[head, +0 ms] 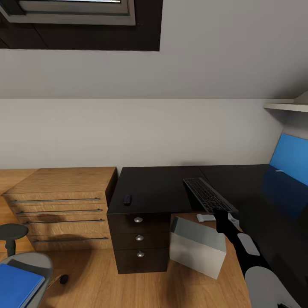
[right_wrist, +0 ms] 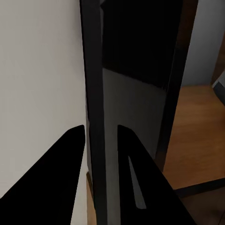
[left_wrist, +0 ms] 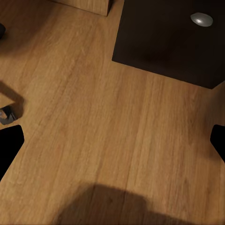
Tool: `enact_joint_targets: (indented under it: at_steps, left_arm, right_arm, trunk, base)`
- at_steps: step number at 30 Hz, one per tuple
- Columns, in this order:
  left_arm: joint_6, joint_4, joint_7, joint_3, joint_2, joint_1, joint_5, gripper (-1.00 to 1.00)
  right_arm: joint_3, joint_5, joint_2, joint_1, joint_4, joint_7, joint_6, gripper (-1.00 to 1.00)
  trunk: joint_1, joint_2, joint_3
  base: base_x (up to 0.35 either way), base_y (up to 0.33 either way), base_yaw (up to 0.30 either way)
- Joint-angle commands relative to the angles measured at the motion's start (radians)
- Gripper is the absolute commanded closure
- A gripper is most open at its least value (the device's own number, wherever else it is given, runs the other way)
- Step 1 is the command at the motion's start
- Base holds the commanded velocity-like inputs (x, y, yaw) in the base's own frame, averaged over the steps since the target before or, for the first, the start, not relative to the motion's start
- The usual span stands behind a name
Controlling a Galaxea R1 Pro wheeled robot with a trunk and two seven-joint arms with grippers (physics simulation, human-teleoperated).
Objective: In the bedroom, organize the workspace by keeping the computer under the desk, ensuring the monitor is on the desk, placing the keyboard on the desk next to the monitor, placing the mouse on the desk next to the keyboard, moving the folder from the swivel chair onto the desk next to the mouse, stacking the notebook on top of the folder with the pen on top of the notebook, and positioning the swivel chair next to the desk.
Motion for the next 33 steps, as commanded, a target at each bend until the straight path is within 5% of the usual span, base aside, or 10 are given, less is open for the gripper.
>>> enact_joint_targets:
  at_steps: [1,11,33]
  left_arm:
    - [-0.003,0.000,-0.001,-0.002,0.000,0.000,0.009,-1.00]
    - [-0.003,0.001,-0.001,-0.002,0.000,0.000,0.009,-1.00]
    - [-0.003,0.001,-0.001,-0.002,0.000,0.000,0.009,-1.00]
  right_arm:
    - [-0.008,0.020,0.001,0.000,0.003,-0.013,0.005,1.00]
    - [-0.008,0.018,0.006,0.000,0.016,-0.011,-0.087,1.00]
    - [-0.006,0.018,0.007,0.000,0.026,-0.011,-0.096,1.00]
  trunk:
    - [0.000,0.000,-0.001]
    - [0.000,0.000,-0.001]
    - [0.000,0.000,-0.001]
  base:
    - [0.000,0.000,0.000]
    - [0.000,0.000,0.000]
    - [0.000,0.049,0.000]
